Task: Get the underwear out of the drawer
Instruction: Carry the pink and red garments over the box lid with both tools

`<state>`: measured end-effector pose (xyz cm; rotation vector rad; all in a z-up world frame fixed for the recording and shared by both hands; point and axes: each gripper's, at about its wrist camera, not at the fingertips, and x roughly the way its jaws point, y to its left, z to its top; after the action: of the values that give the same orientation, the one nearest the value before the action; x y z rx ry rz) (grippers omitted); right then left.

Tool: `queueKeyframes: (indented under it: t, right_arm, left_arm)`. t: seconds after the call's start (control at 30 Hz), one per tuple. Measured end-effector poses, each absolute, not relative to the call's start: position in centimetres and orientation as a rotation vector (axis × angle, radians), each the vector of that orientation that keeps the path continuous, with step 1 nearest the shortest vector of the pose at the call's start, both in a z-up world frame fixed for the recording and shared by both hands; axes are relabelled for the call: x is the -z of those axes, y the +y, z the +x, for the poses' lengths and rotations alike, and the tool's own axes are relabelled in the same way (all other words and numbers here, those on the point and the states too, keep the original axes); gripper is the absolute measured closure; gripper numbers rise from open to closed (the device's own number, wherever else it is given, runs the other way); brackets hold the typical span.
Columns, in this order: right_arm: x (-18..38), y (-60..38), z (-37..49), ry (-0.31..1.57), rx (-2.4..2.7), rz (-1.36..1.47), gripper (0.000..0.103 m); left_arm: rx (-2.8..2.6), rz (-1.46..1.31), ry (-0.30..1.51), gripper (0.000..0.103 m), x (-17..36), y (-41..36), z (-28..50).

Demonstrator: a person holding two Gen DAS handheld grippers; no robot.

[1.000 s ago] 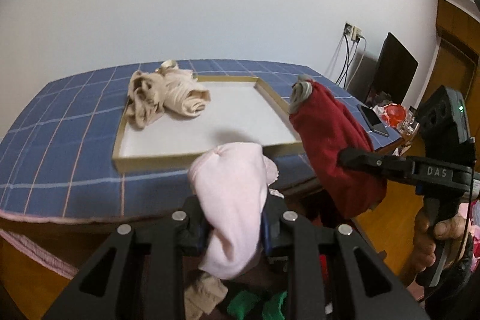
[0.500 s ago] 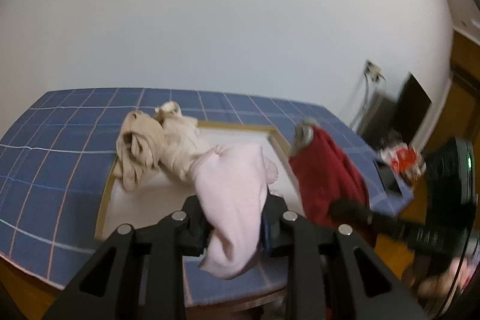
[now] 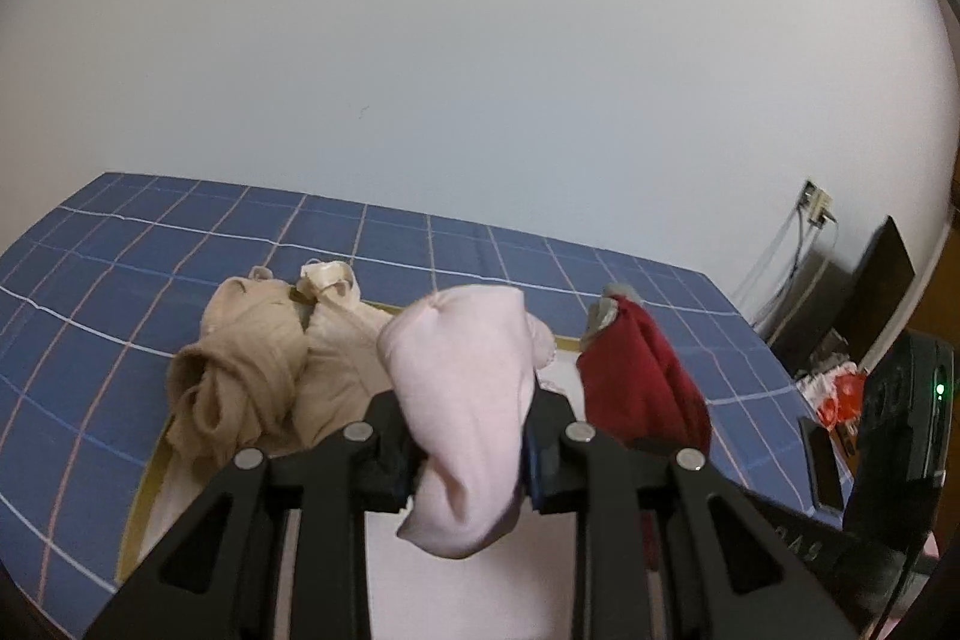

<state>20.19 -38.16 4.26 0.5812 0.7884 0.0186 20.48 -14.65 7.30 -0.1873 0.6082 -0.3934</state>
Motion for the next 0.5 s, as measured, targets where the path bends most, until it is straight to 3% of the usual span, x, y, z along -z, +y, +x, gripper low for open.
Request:
queueKeyframes:
  t: [0.37, 0.5]
  right_arm:
    - [-1.8, -37.4, 25.7, 0.914, 0.036, 0.551, 0.076]
    - [-0.7, -37.2, 27.3, 0.946, 0.046, 0.537, 0.076]
  left_arm:
    - [0.264, -0.23, 0.616, 0.078, -3.9, -16.6, 24.2]
    - [0.262, -0.292, 0.746, 0.077, -2.1, -16.4, 26.2]
